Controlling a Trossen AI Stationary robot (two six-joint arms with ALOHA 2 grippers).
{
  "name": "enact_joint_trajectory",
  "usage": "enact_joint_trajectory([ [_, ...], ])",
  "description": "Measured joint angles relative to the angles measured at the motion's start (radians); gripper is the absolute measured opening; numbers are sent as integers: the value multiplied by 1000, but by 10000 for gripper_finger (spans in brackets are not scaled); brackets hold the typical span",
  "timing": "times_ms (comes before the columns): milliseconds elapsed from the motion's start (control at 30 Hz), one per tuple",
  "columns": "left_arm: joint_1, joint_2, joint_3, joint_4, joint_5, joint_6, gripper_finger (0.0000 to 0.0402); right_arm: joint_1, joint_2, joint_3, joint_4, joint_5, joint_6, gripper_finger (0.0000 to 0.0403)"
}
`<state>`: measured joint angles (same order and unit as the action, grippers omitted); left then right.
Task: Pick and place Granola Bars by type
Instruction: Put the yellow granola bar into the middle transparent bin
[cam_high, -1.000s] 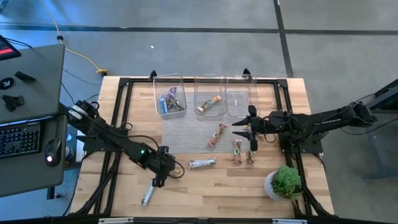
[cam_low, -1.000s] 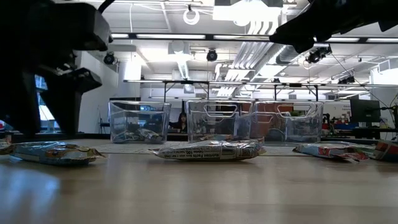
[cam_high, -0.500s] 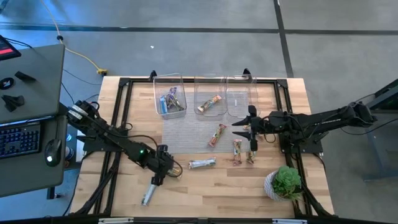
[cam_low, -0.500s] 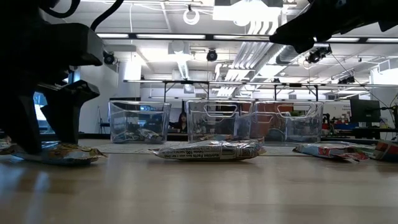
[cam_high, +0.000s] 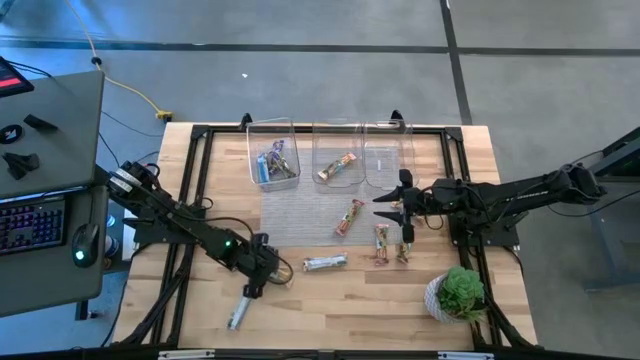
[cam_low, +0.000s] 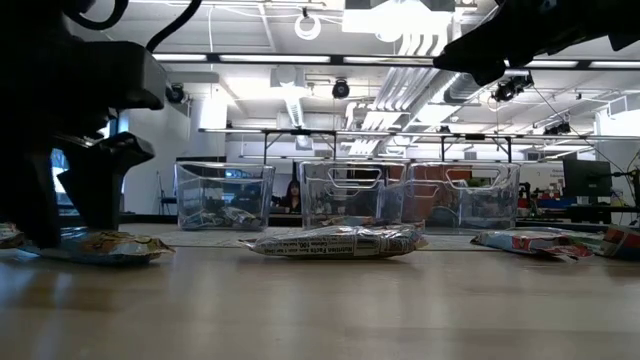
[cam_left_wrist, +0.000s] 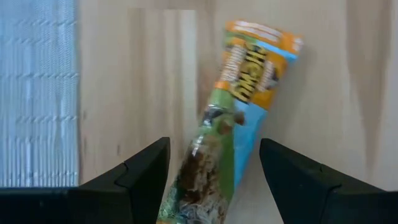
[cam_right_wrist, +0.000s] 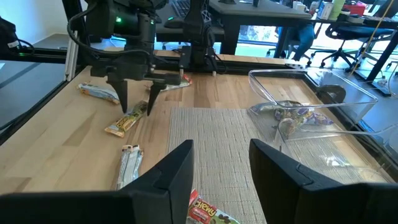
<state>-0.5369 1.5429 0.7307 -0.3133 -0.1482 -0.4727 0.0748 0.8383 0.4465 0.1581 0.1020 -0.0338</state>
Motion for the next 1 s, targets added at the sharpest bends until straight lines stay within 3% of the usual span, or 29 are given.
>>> enact_joint_trajectory([
  [267,0,1,0,5,48,179,243,0,0,0,0,0,0,140],
  [600,0,78,5,15,-10,154,240,0,0,-1,-11,0,0,140],
  [1000,0,79,4,43,-36,72,150,0,0,-1,-12,0,0,140],
])
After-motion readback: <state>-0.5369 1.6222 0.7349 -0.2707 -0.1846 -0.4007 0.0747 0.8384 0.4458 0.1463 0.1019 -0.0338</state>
